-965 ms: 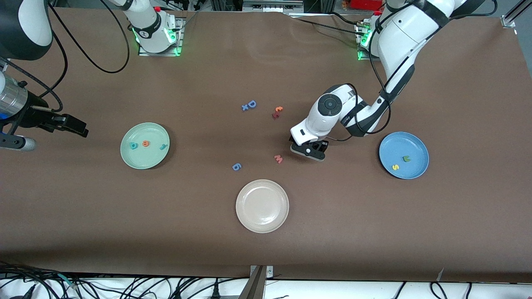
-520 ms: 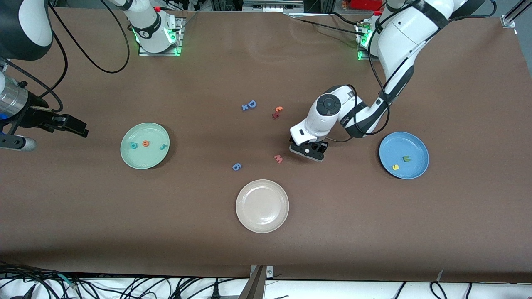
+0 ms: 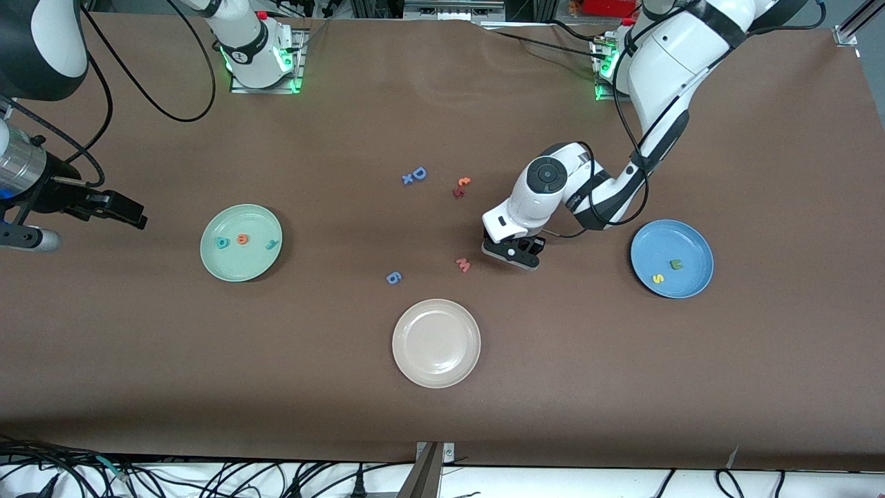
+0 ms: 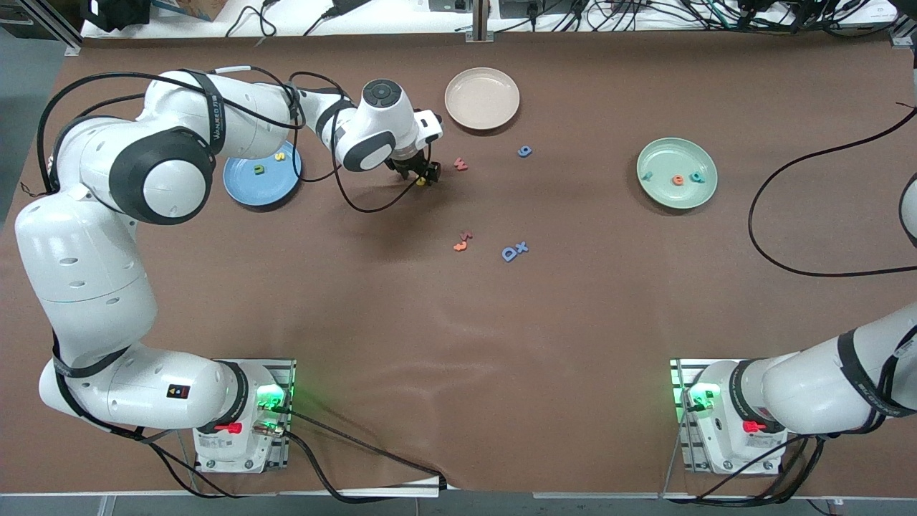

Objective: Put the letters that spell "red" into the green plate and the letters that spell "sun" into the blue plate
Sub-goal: 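Lower the open left gripper down around the yellow u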

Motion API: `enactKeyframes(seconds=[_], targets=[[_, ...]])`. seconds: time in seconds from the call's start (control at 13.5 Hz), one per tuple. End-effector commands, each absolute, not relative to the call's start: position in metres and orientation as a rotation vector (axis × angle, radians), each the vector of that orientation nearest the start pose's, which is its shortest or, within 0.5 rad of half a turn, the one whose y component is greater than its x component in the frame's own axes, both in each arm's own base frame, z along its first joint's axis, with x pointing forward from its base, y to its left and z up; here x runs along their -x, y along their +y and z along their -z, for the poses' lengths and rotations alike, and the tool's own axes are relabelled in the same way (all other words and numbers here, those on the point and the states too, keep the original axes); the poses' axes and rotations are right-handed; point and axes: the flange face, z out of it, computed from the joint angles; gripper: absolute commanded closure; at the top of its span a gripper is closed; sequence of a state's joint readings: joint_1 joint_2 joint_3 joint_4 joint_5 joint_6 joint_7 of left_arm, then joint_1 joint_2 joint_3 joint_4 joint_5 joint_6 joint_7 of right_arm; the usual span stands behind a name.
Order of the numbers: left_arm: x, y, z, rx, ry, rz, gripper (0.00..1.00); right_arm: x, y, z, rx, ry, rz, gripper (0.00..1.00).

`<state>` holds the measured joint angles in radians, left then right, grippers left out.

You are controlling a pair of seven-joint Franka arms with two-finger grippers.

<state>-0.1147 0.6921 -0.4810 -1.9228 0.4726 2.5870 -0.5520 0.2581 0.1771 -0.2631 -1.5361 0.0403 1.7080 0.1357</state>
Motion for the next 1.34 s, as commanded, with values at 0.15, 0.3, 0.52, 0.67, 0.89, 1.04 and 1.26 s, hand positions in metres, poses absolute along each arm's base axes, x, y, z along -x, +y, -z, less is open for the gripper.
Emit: enactKeyframes(seconds=[0.15,0.3,0.52,0.67,0.89,1.04,1.26], targets=[[-0.5243,-0.3529,-0.1676,3.148,0.555,0.108,0.40,-0.6117,0.0120,-0.5531,3.136,0.242,0.014,0.00],[-0.5243,-0.3529,-0.1676,3.148,0.555,0.108,0.45,-0.6115,0.0120,-0.5529,3.136,0.239,0.012,0.00],[-0.5276,-0.3532,-0.1678,3.149,0.547,0.106,0.48,-0.6115,0.0120,-0.5529,3.136,0.239,0.012,0.00],[-0.5266,-0.3587,-0.1687,3.142,0.558,0.102,0.49,-0.6115,0.0120,-0.5529,3.136,0.239,0.012,0.00],[-0.5279,-0.3608,-0.1683,3.146,0.555,0.102,0.52,-0.6115,0.0120,-0.5529,3.136,0.239,0.012,0.00],[-0.5276,-0.3607,-0.1673,3.145,0.554,0.098,0.52,-0.6115,0.0120,-0.5529,3.136,0.239,0.012,0.00],[-0.5275,-0.3605,-0.1672,3.143,0.556,0.097,0.57,-0.6115,0.0120,-0.5529,3.136,0.239,0.012,0.00]])
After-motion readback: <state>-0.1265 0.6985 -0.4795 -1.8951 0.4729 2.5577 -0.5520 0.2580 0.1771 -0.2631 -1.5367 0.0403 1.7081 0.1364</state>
